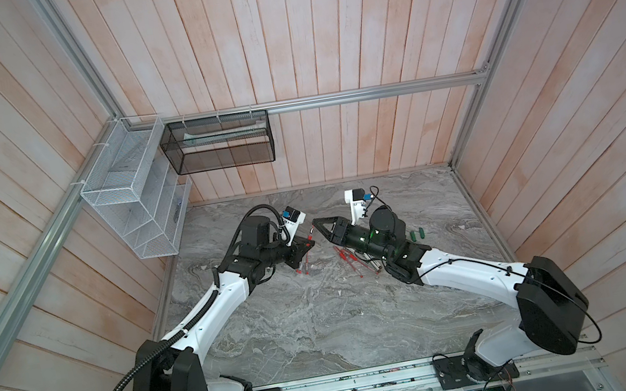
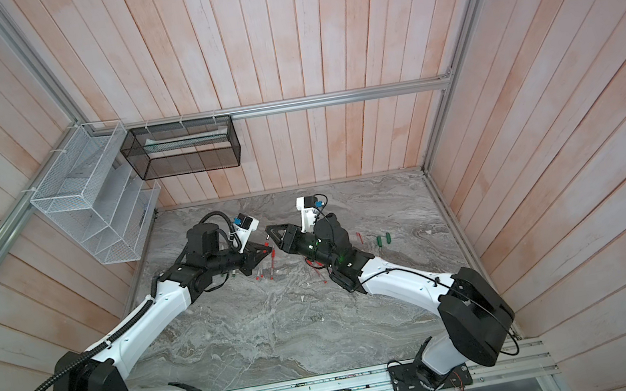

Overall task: Open the pen caps
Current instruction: 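Raise the red pen toward the left gripper while the left gripper reaches its body, then grip the pen body with the left gripper and pull away from the right-held cap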

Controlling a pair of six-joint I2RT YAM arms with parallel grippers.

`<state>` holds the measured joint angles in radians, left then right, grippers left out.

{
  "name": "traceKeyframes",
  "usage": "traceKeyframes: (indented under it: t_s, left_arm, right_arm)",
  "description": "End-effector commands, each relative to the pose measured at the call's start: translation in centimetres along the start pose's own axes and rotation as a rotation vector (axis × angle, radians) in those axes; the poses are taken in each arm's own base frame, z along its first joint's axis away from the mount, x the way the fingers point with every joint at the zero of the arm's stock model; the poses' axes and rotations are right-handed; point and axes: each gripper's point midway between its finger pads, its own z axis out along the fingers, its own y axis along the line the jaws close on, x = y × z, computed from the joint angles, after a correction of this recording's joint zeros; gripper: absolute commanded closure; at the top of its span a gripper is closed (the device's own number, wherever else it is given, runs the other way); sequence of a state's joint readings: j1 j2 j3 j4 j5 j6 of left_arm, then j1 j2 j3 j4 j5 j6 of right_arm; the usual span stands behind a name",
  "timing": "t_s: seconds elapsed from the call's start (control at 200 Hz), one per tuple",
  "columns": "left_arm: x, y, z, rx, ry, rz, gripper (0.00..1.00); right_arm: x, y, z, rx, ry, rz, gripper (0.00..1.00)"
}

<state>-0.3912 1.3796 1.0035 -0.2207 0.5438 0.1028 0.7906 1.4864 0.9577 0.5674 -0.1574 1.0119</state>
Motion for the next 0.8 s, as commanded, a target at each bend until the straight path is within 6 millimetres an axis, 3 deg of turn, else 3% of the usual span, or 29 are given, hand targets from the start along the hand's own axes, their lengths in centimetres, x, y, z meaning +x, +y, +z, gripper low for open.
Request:
traceKeyframes:
  t_s: [0.0,0.29,0.795]
  left_arm:
    - [-0.4,2.3,-0.7,-0.136,0.020,0.066,1.00]
    - [-0.4,2.2,-0.3,-0.122,0.021,0.036,1.00]
    - [0.2,1.2,0.1,-0.067,0.022,0.004,1.00]
  right_arm:
    - [-0.2,-1.3,1.0,0.054,-0.021,0.105,0.66]
    - [2.0,-2.8,2.6,0.104,0.039,0.152,0.66]
    - [3.2,-4.2,4.8,0.116,0.079,0.201,0.70]
